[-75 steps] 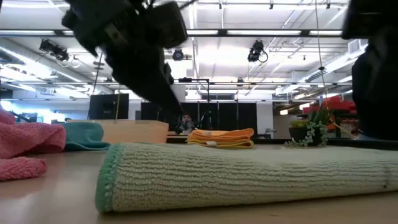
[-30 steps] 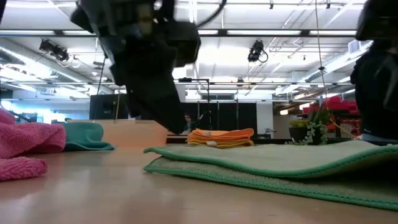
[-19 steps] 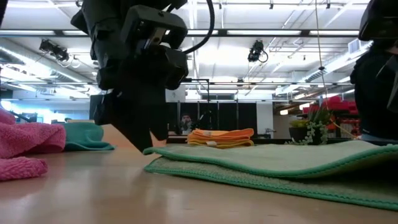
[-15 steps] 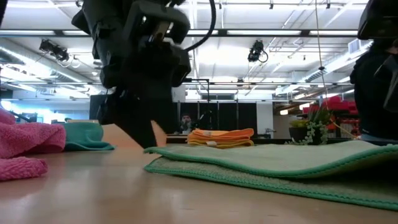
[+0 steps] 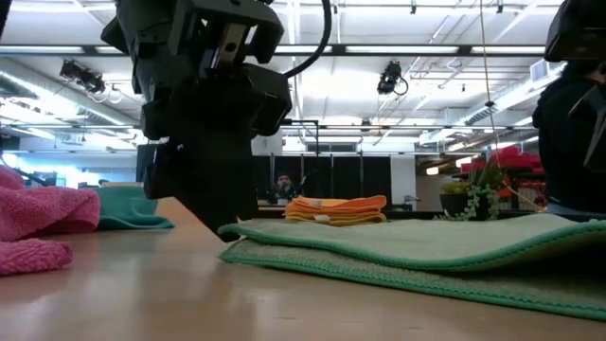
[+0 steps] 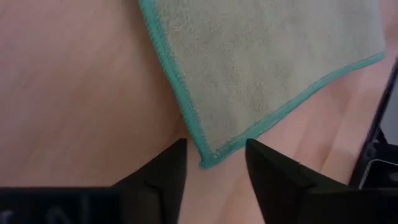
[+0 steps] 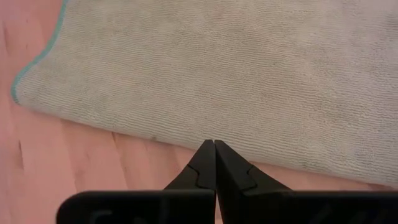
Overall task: Fold microfiber towels
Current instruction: Fold the light green towel
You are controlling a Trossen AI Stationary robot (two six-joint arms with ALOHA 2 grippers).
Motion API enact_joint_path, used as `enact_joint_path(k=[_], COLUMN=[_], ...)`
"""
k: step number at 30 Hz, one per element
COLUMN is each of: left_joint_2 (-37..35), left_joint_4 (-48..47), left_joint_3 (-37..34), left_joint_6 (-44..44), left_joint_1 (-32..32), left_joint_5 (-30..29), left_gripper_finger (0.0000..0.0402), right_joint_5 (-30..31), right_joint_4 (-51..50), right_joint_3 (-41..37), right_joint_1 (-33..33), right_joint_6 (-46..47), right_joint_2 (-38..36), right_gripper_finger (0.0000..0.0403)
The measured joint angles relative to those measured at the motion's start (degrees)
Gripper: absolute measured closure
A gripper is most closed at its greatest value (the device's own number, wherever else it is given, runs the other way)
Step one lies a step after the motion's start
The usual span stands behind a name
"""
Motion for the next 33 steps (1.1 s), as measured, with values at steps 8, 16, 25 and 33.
enact_joint_path(k=[8, 16, 25, 33], left_joint_2=[-0.01, -0.36, -1.04, -1.04], left_joint_4=[0.11, 6.26, 9.6, 9.14], left_joint_3=[0.0, 0.0, 0.02, 0.02], left_joint_6=[3.87, 3.82, 3.87, 4.28], left_joint_1=[0.02, 0.27, 0.26, 0.26], left_joint_5=[0.17, 0.62, 1.17, 1.22], left_gripper_finger=[0.0369, 0.0392, 0.0393, 0.0384], right_joint_5=[1.84, 4.25, -10.4, -19.04], right_joint_4=[-0.13, -1.2, 4.45, 13.35], right_joint_3=[0.0, 0.02, 0.04, 0.04], right_joint_1=[-1.33, -14.4, -43.59, -56.49], right_joint_6=[-0.37, -5.31, -25.2, -34.66], right_joint_2=[-0.3, -7.7, -3.23, 5.32], right_gripper_finger=[0.0399, 0.0384, 0.0259, 0.0211])
